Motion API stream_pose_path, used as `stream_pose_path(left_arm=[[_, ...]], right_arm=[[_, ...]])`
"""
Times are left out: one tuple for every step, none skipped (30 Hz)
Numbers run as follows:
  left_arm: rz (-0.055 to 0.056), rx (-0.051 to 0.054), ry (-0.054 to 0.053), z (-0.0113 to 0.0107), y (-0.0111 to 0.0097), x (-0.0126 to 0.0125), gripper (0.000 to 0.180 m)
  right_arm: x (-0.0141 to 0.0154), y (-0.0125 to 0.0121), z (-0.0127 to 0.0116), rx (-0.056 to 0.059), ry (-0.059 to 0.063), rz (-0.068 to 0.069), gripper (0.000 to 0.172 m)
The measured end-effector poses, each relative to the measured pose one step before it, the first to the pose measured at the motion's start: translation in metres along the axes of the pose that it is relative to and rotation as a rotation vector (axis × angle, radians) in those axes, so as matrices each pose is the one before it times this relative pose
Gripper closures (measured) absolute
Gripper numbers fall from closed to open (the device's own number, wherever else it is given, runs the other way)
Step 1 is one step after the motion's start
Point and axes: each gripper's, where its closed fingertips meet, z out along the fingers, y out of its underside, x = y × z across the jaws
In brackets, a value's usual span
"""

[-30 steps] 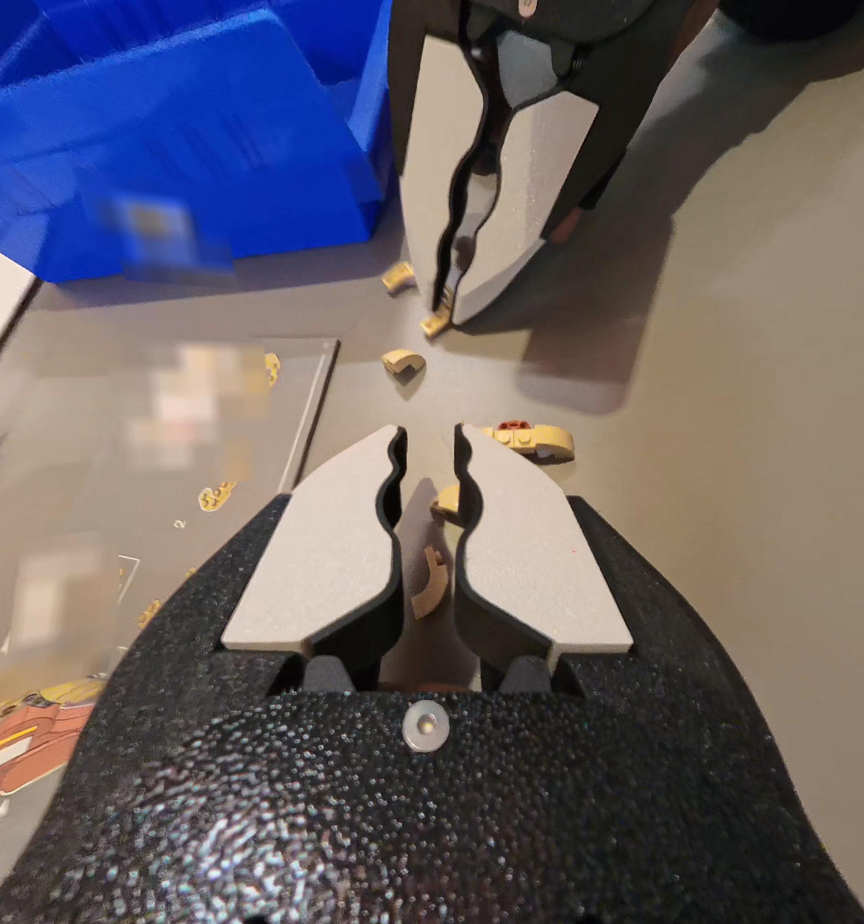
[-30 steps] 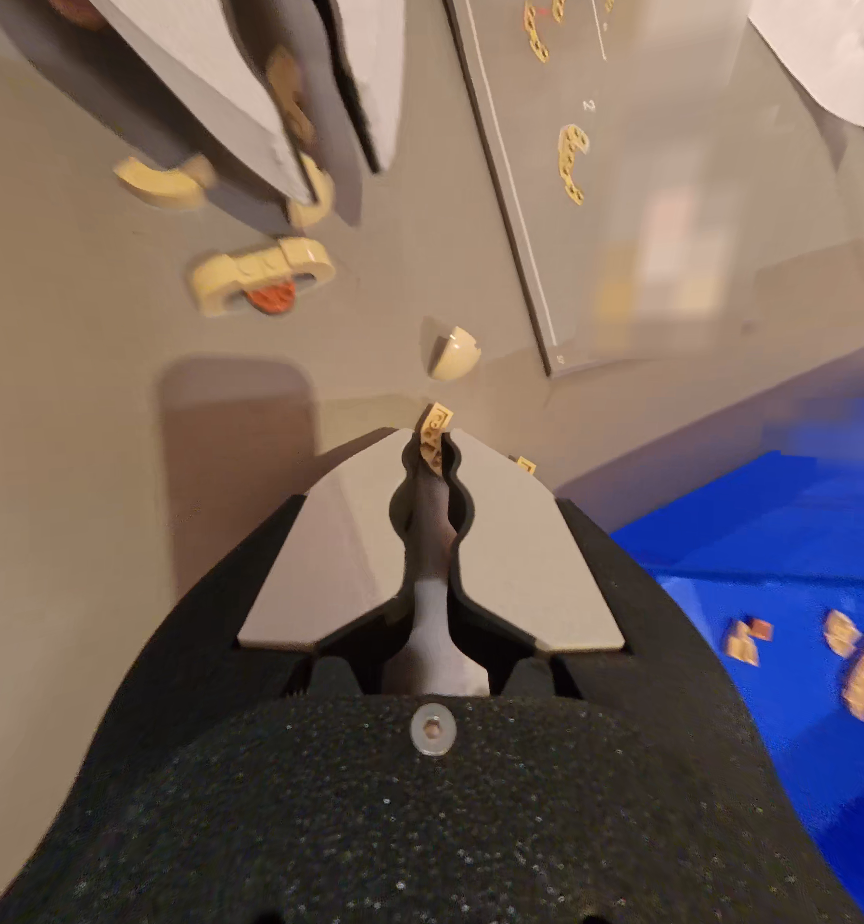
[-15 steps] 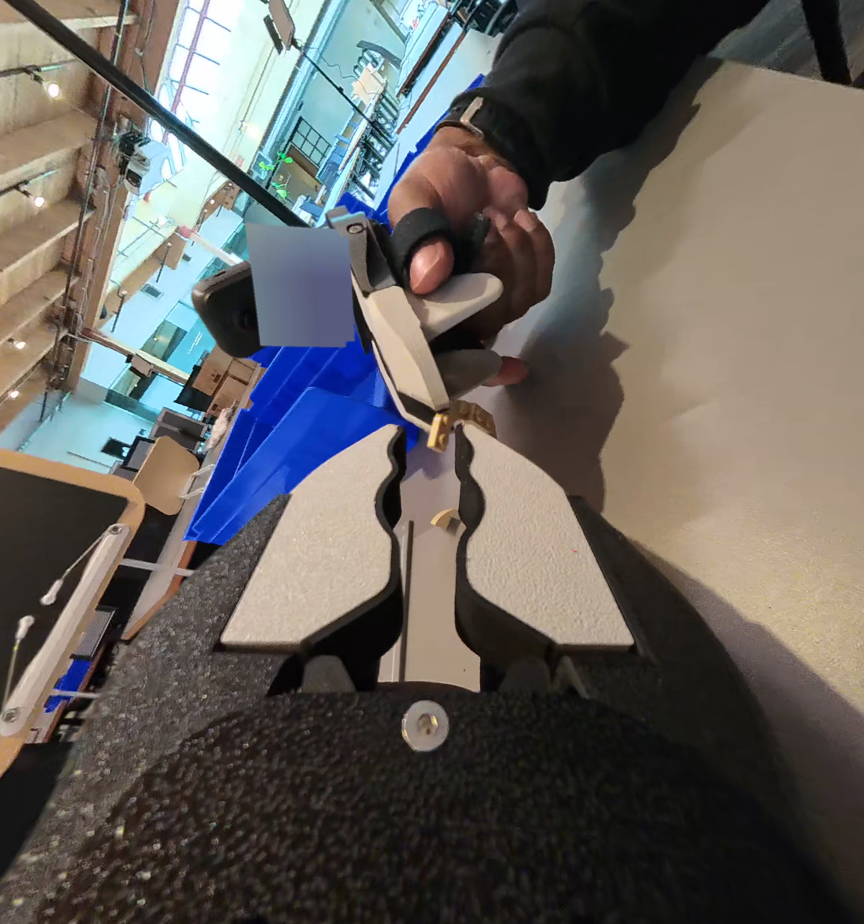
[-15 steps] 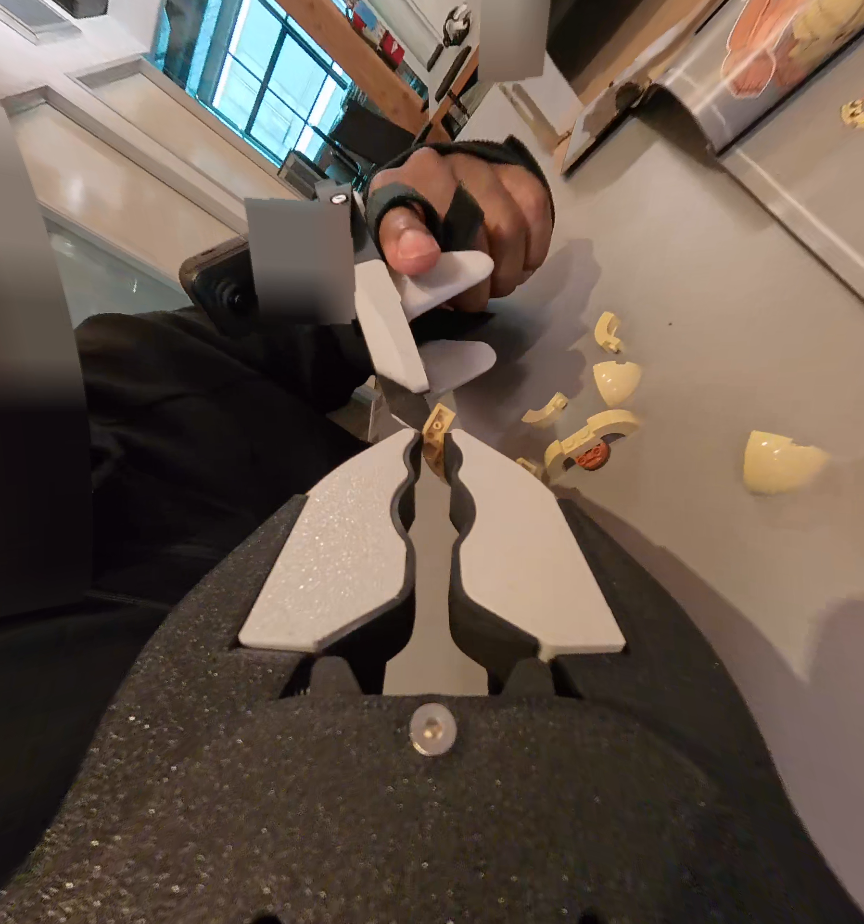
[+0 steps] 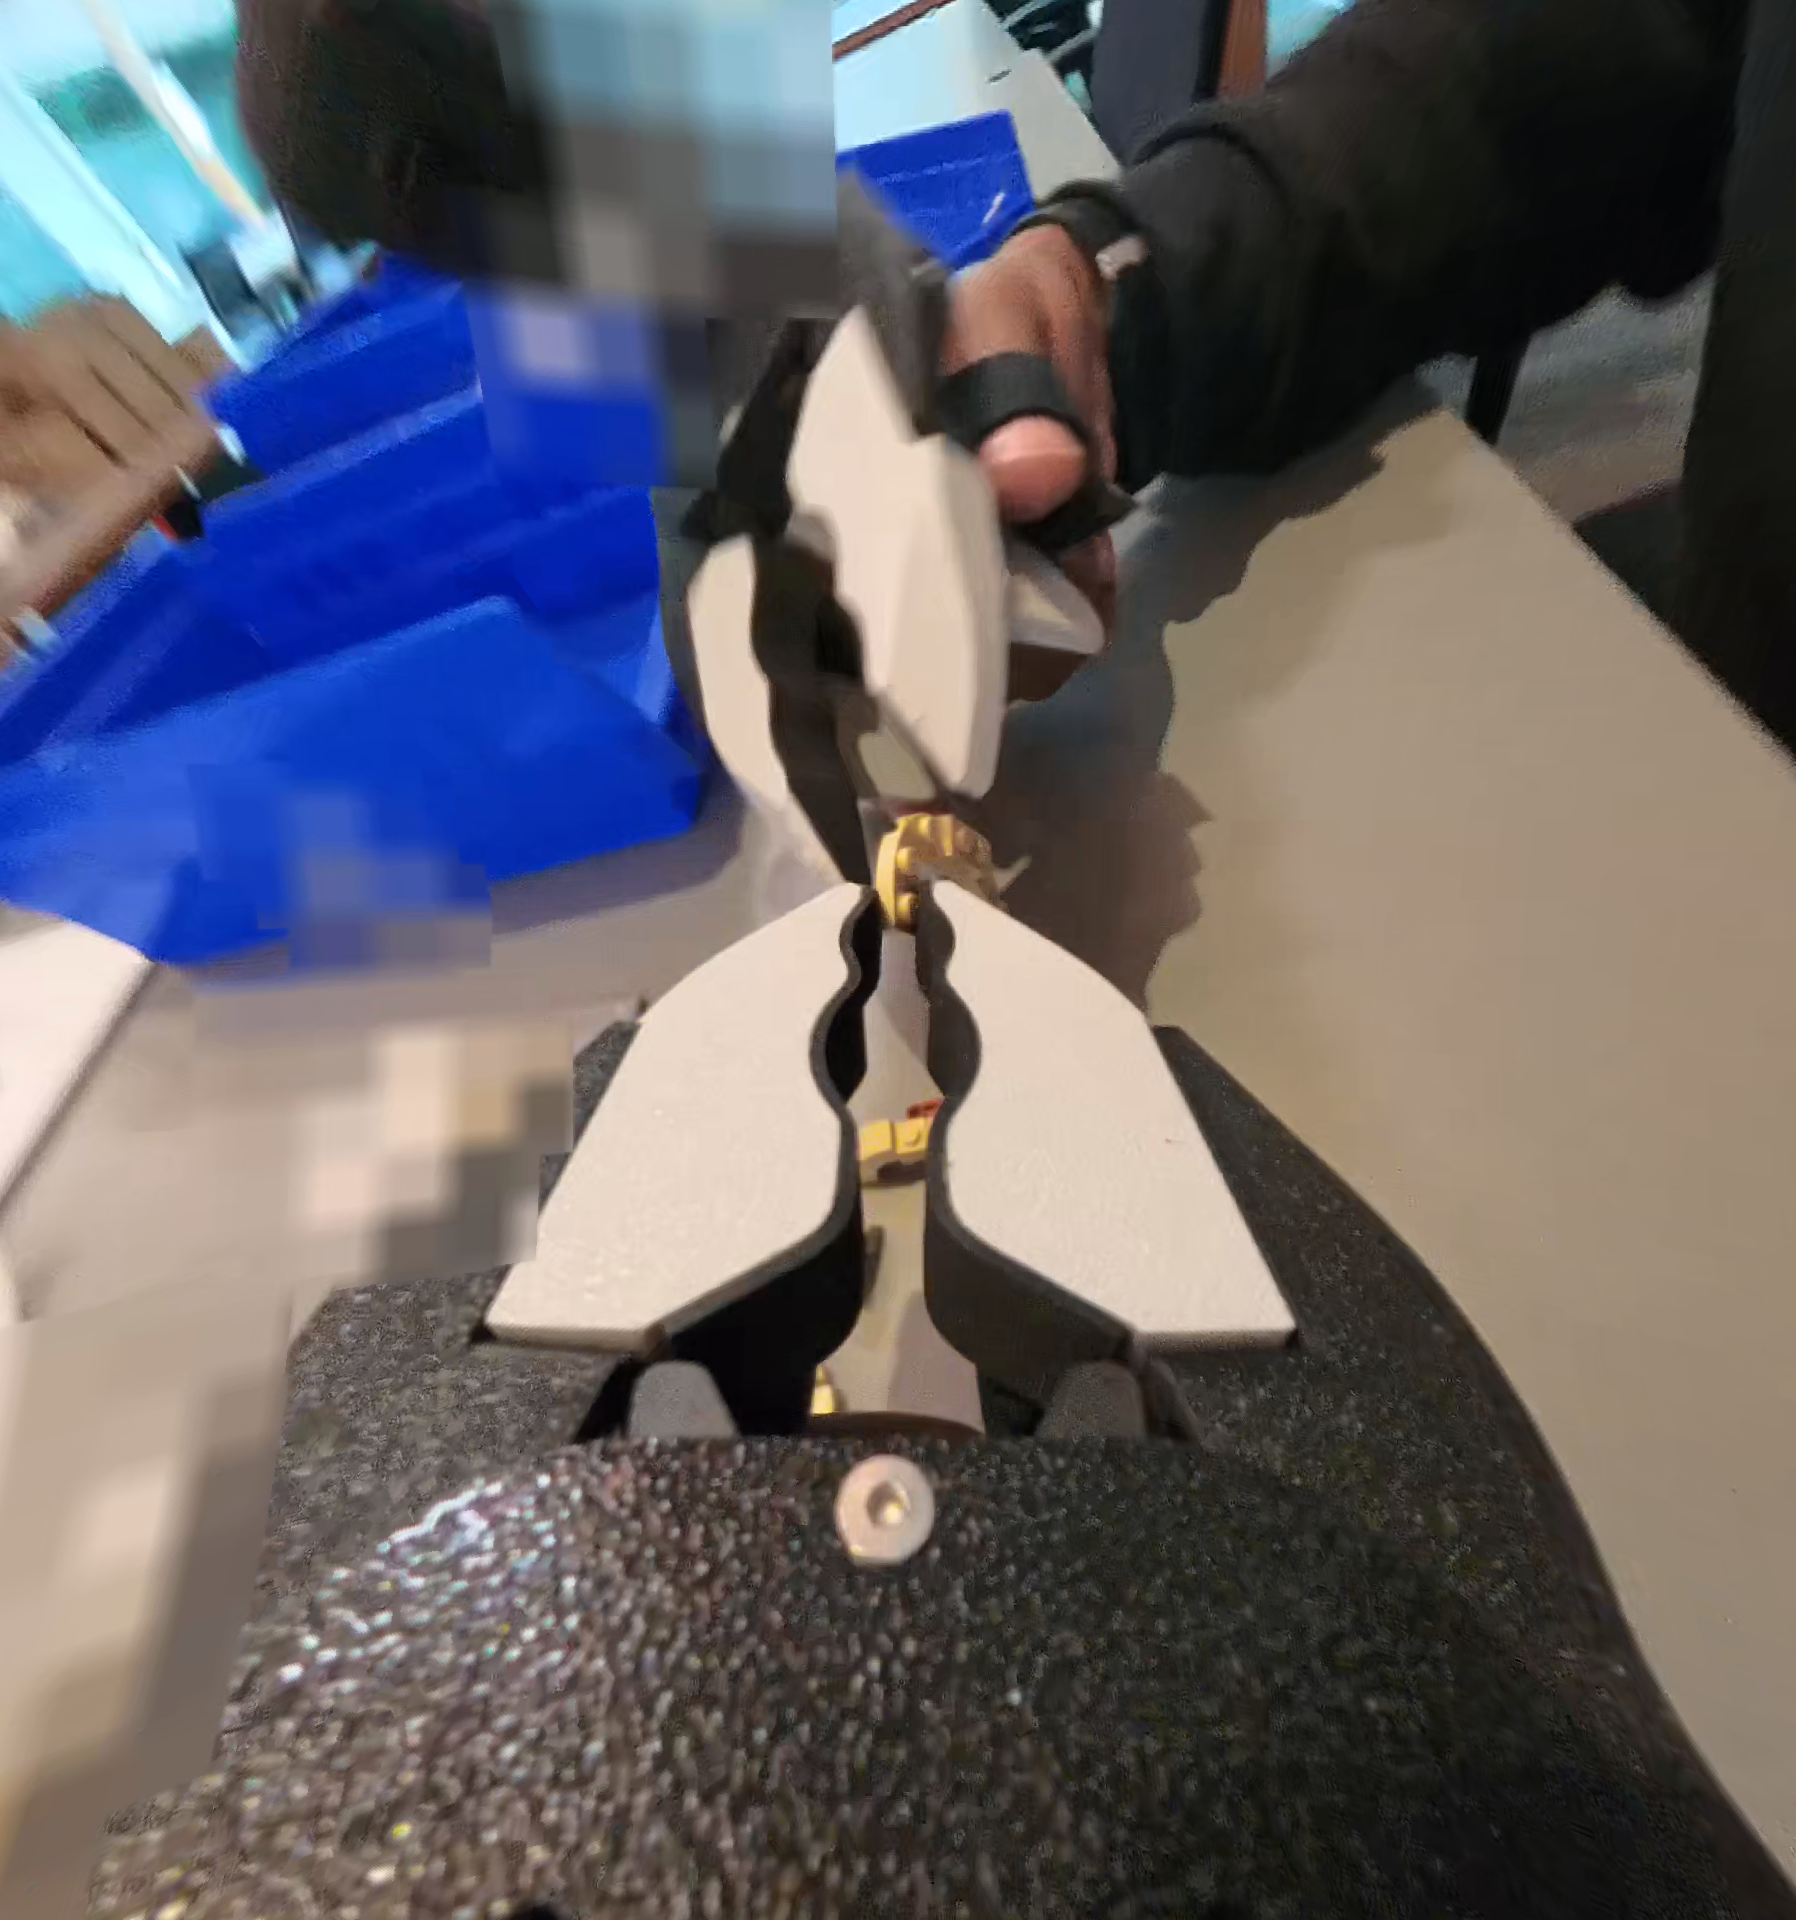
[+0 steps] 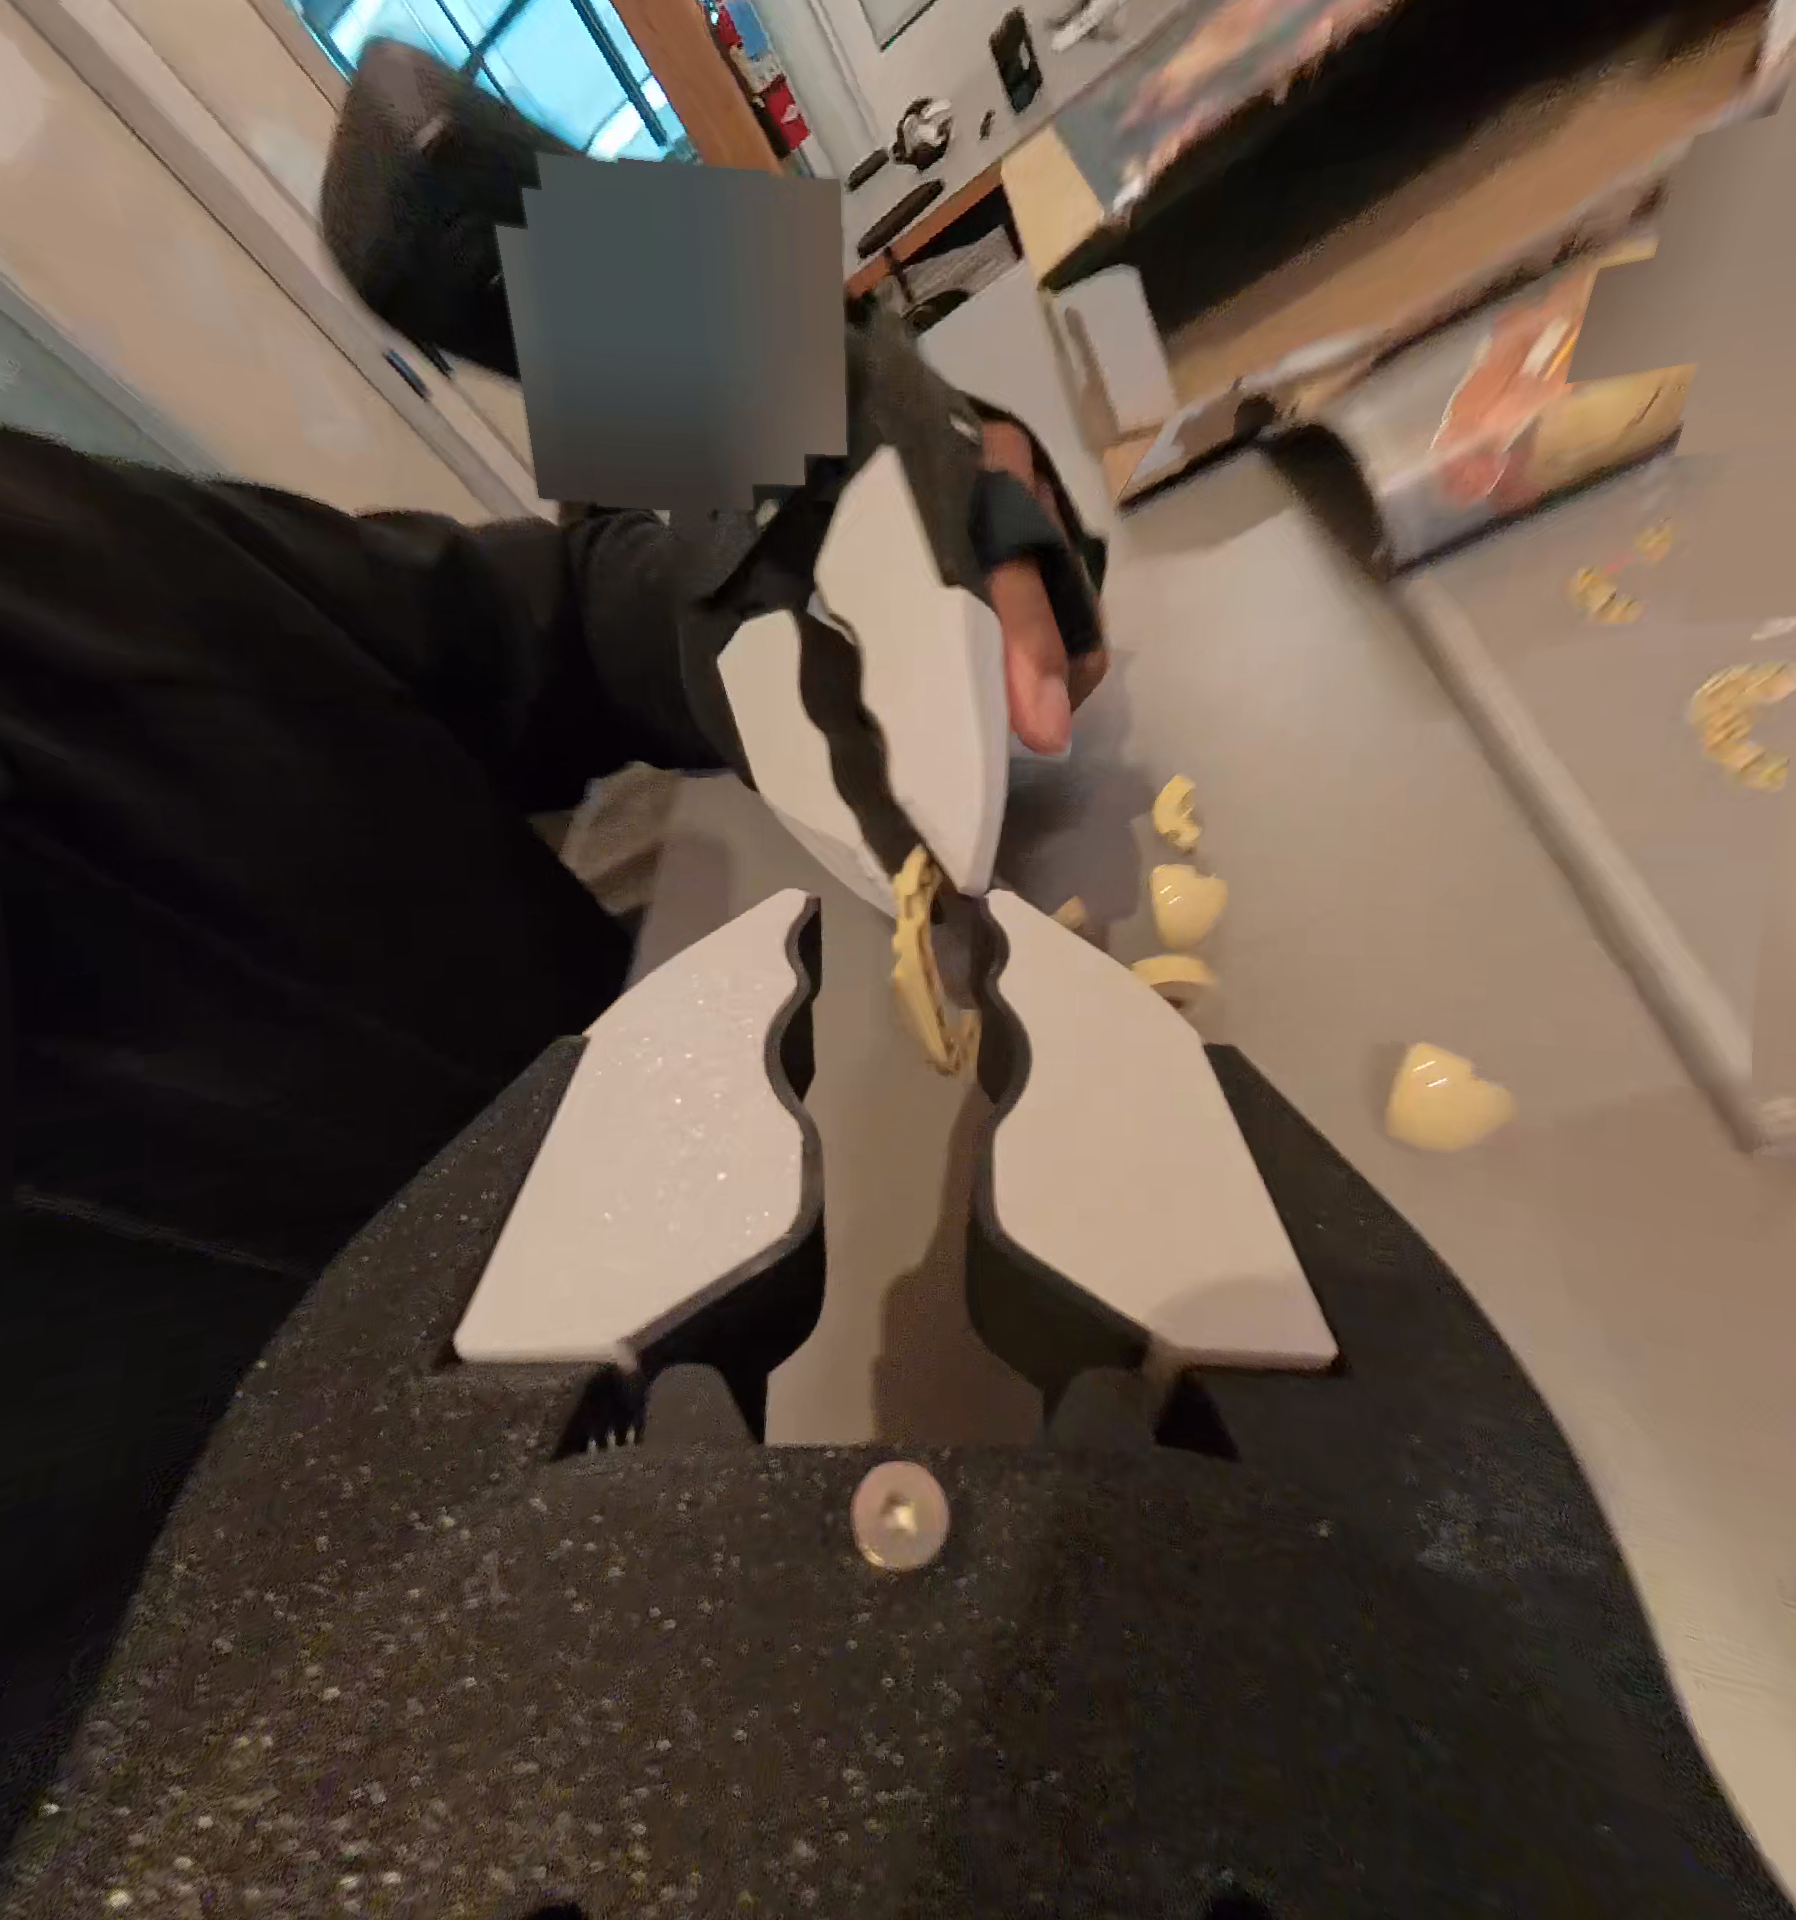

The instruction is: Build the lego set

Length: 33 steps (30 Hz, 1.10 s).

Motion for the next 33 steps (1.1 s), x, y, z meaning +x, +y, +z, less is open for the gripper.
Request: stream_pose_path(left_arm=[[-0.0879, -0.0039, 0.0166, -0.00057, 0.00205, -0.00273, 0.175], [-0.0864, 0.0009, 0.0171, -0.00088, 0.00151, -0.00249, 0.175], [-0.0884, 0.0048, 0.016, -0.00107, 0.00093, -0.00261, 0.175], [-0.0887, 0.0131, 0.0147, -0.00134, -0.00013, -0.0028, 0.175], [-0.0827, 0.0168, 0.0161, -0.00158, -0.00071, -0.00249, 0.175], [-0.0691, 0.0164, 0.0204, -0.00145, -0.00068, -0.0015, 0.175], [-0.0593, 0.0131, 0.0229, -0.00142, -0.00056, -0.00069, 0.175], [-0.0513, 0.0128, 0.0246, -0.00111, -0.00067, -0.0001, 0.175], [-0.0482, 0.0107, 0.031, -0.00087, -0.00066, 0.00137, 0.175], [-0.0452, 0.0056, 0.0328, -0.00031, -0.00001, 0.00209, 0.175], [-0.0373, 0.0049, 0.0248, -0.00005, 0.00006, 0.00156, 0.175], [-0.0273, 0.0022, 0.0242, 0.0003, 0.00038, 0.00216, 0.175], [-0.0232, -0.0026, 0.0291, 0.0008, 0.00102, 0.00323, 0.175], [-0.0234, -0.0041, 0.0296, 0.00092, 0.00104, 0.00339, 0.175], [-0.0173, -0.0024, 0.033, 0.0011, 0.001, 0.00412, 0.175], [-0.0137, -0.0069, 0.0337, 0.0014, 0.0015, 0.00436, 0.175], [-0.0121, -0.0076, 0.0126, 0.00123, 0.00168, 0.00154, 0.175], [-0.0046, -0.0105, 0.0063, 0.00135, 0.00199, 0.00066, 0.175], [-0.0019, -0.0104, 0.0088, 0.00124, 0.00204, 0.00105, 0.175], [-0.007, -0.0077, 0.0072, 0.0011, 0.00153, 0.00073, 0.175], [-0.0083, -0.007, 0.0064, 0.00097, 0.00139, 0.00063, 0.175], [-0.0042, -0.0047, 0.0078, 0.00101, 0.00097, 0.00082, 0.175], [-0.0017, -0.0015, 0.0037, 0.00069, 0.00053, 0.00042, 0.175], [-0.0004, -0.0034, 0.0022, 0.00069, 0.00056, 0.00037, 0.175], [0.0007, -0.0048, 0.0014, 0.00056, 0.0008, 0.00027, 0.175], [0.0024, -0.0037, 0.0019, 0.00052, 0.00054, 0.00053, 0.175], [0.0018, -0.0042, 0.0017, 0.00047, 0.00052, 0.00061, 0.175], [0.0022, -0.0053, -0.0016, 0.00046, 0.00075, -0.00005, 0.174], [0.0041, -0.0042, -0.0028, 0.00041, 0.00063, 0.00001, 0.174], [0.0012, -0.0007, -0.0008, 0.00018, 0.00009, 0.00005, 0.174], [-0.0012, -0.001, -0.0011, 0.00003, 0.00016, -0.00031, 0.174], [0.0, -0.0015, -0.0044, -0.00015, 0.0002, -0.00074, 0.174], [0.0012, -0.0008, -0.0079, -0.00018, 0.00019, -0.00138, 0.174]], right_arm=[[0.00194, -0.00284, -0.00278, 0.0048, 0.0471, -0.0904, 0.144], [0.0031, -0.00284, -0.00306, 0.0065, 0.0608, -0.1062, 0.141], [0.00294, -0.00297, -0.00307, 0.0097, 0.0624, -0.1107, 0.14], [0.00213, -0.00082, -0.00242, -0.003, 0.0533, -0.1151, 0.14], [0.00082, 0.00061, -0.00151, -0.0099, 0.0413, -0.109, 0.138], [0.00127, 0.00196, -0.00055, -0.0165, 0.0428, -0.1042, 0.136], [0.00085, 0.00422, 0.00063, -0.0275, 0.0411, -0.1043, 0.129], [-0.00032, 0.00464, 0.0014, -0.0275, 0.0307, -0.0918, 0.124], [-0.00086, 0.00433, 0.00197, -0.0238, 0.0236, -0.0711, 0.119], [-0.00188, 0.00267, 0.00238, -0.0119, 0.0143, -0.0545, 0.112], [-0.00257, 0.00034, 0.00196, 0.0039, 0.0062, -0.0374, 0.109], [-0.0028, -0.00116, 0.00123, 0.0117, 0.0003, -0.0263, 0.108], [-0.00314, -0.00242, 0.00067, 0.0177, -0.005, -0.0191, 0.106], [-0.00255, -0.00304, 0.00015, 0.0186, -0.0058, -0.0111, 0.106], [-0.00207, -0.00335, -0.00013, 0.0188, -0.005, -0.0054, 0.106], [-0.00227, -0.00371, -0.00021, 0.0188, -0.0084, -0.001, 0.106], [-0.00215, -0.00366, -0.00029, 0.0179, -0.0088, 0.0006, 0.106], [-0.00176, -0.00364, -0.00029, 0.0181, -0.0052, 0.0, 0.107], [-0.00237, -0.00329, -0.00023, 0.0167, -0.0113, 0.0024, 0.108], [-0.0033, -0.00241, 0.00012, 0.0116, -0.0181, 0.008, 0.109], [-0.00235, -0.00128, 0.00051, 0.0059, -0.0132, 0.0098, 0.11], [-0.00209, -0.0003, 0.00088, 0.0014, -0.011, 0.0078, 0.11], [-0.0017, 0.00058, 0.00088, -0.0027, -0.0087, 0.0055, 0.11], [-0.00152, 0.00099, 0.00098, -0.0052, -0.0082, 0.0056, 0.11], [-0.00117, 0.00073, 0.00074, -0.0028, -0.0067, 0.007, 0.111], [-0.00107, 0.00048, 0.00061, -0.0013, -0.0066, 0.0083, 0.112], [-0.00085, 0.00015, 0.00033, 0.0006, -0.0062, 0.0092, 0.114], [-0.00061, 0.0, 0.00021, 0.0013, -0.0059, 0.0097, 0.118], [-0.00067, 0.00007, 0.0001, 0.0009, -0.006, 0.0071, 0.121], [-0.00079, 0.00006, 0.00004, 0.0018, -0.0058, 0.0044, 0.123], [0.00005, 0.00025, 0.00002, 0.0004, -0.0003, 0.0036, 0.123], [0.00031, 0.00097, 0.00046, -0.0041, 0.0011, 0.0047, 0.123], [0.00063, 0.00085, 0.00036, -0.0035, 0.0012, 0.0076, 0.123]])
